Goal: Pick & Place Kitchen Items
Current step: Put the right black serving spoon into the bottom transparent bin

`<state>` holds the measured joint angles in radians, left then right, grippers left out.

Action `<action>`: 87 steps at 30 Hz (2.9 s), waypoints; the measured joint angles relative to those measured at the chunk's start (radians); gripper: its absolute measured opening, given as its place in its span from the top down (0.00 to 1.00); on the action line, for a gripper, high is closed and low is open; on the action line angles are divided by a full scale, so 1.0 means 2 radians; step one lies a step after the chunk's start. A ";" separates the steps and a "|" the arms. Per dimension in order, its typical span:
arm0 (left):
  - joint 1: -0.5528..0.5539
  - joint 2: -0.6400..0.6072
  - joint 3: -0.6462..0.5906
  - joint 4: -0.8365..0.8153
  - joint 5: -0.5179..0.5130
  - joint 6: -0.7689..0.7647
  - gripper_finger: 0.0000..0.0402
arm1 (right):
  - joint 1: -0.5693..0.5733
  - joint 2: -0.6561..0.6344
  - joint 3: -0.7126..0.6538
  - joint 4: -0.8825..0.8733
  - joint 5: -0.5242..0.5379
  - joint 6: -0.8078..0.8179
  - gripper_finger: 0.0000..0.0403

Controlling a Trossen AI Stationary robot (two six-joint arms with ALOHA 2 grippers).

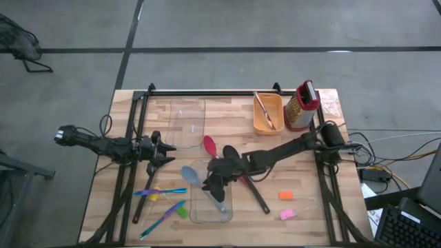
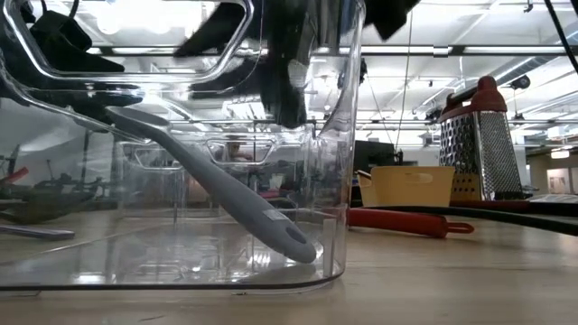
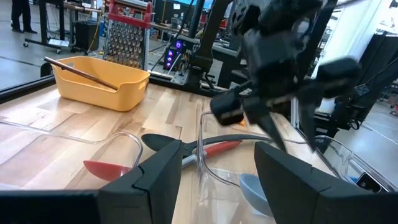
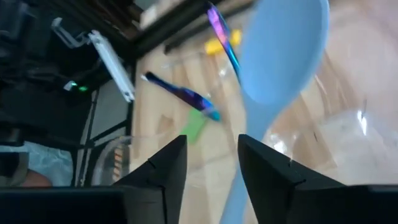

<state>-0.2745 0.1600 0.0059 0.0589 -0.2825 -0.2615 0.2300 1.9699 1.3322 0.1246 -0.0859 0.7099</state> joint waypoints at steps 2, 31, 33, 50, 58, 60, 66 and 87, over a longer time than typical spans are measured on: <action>0.000 0.000 0.000 0.000 0.000 0.000 0.48 | 0.001 -0.017 0.000 -0.004 0.000 -0.016 0.62; 0.000 0.000 0.000 0.000 0.000 0.000 0.48 | 0.070 -0.121 -0.076 -0.398 0.199 0.102 0.63; 0.000 0.001 0.000 0.000 0.000 0.000 0.48 | 0.066 -0.121 -0.091 -0.399 0.188 0.117 0.64; 0.000 0.001 0.000 0.000 0.000 0.000 0.48 | 0.066 -0.117 -0.170 -0.288 0.127 0.154 0.50; 0.000 0.001 0.000 0.000 0.000 0.000 0.48 | 0.065 -0.117 -0.183 -0.269 0.153 0.153 0.47; 0.000 0.001 0.000 0.000 0.000 0.000 0.48 | 0.065 -0.117 -0.193 -0.245 0.153 0.152 0.47; 0.000 0.001 0.000 0.000 0.000 0.000 0.48 | 0.065 -0.117 -0.206 -0.223 0.151 0.152 0.52; 0.000 0.001 0.000 0.000 0.000 0.000 0.48 | 0.060 -0.119 -0.225 -0.182 0.146 0.139 0.85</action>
<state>-0.2745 0.1612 0.0059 0.0589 -0.2827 -0.2615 0.3500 1.7327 0.8814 -0.2397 0.2067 0.9878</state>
